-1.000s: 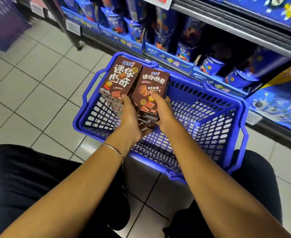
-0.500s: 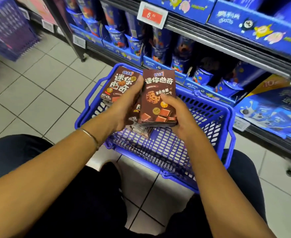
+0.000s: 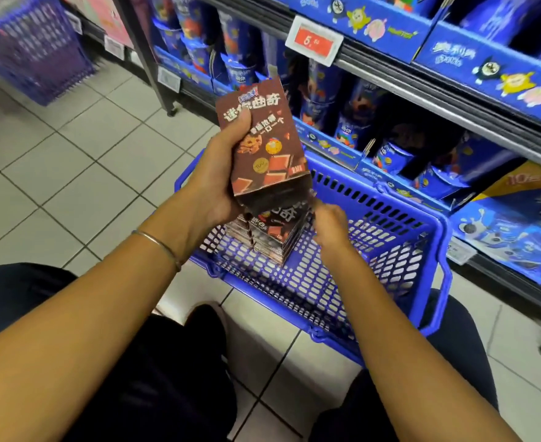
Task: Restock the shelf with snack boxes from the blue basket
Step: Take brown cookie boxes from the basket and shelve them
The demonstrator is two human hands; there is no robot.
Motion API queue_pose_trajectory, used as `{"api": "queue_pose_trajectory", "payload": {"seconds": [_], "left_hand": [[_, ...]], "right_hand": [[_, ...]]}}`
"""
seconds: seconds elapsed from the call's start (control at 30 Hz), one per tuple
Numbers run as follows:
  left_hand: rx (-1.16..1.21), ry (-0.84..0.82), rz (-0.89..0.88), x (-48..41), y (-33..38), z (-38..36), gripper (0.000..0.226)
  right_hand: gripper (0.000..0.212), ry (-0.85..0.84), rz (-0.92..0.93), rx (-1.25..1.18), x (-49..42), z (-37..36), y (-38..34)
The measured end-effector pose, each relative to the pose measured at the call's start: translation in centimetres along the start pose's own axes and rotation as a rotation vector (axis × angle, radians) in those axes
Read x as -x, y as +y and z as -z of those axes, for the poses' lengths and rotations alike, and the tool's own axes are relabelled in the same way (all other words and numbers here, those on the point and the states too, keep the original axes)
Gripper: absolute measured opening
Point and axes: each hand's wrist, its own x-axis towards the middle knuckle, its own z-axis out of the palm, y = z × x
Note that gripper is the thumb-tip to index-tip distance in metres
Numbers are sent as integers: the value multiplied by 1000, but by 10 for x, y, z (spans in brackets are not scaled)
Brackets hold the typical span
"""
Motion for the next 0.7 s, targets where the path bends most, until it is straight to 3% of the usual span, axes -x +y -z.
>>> {"api": "queue_pose_trajectory", "payload": {"seconds": [0.1, 0.27, 0.37, 0.4, 0.5, 0.7], "left_hand": [[-2, 1, 14, 1, 1, -1, 43], [-52, -2, 66, 4, -8, -6, 41], [-85, 0, 87, 3, -12, -7, 44], [-87, -1, 87, 2, -12, -7, 44], [-77, -2, 86, 0, -11, -6, 45], [-53, 7, 80, -2, -10, -2, 43]], "right_hand": [[23, -72, -178, 30, -11, -20, 32], [66, -66, -257, 109, -23, -48, 58], [41, -116, -252, 180, -27, -60, 65], [37, -106, -236, 223, -27, -63, 66], [55, -32, -226, 281, -30, -72, 65], [58, 117, -239, 125, -29, -76, 67]]}}
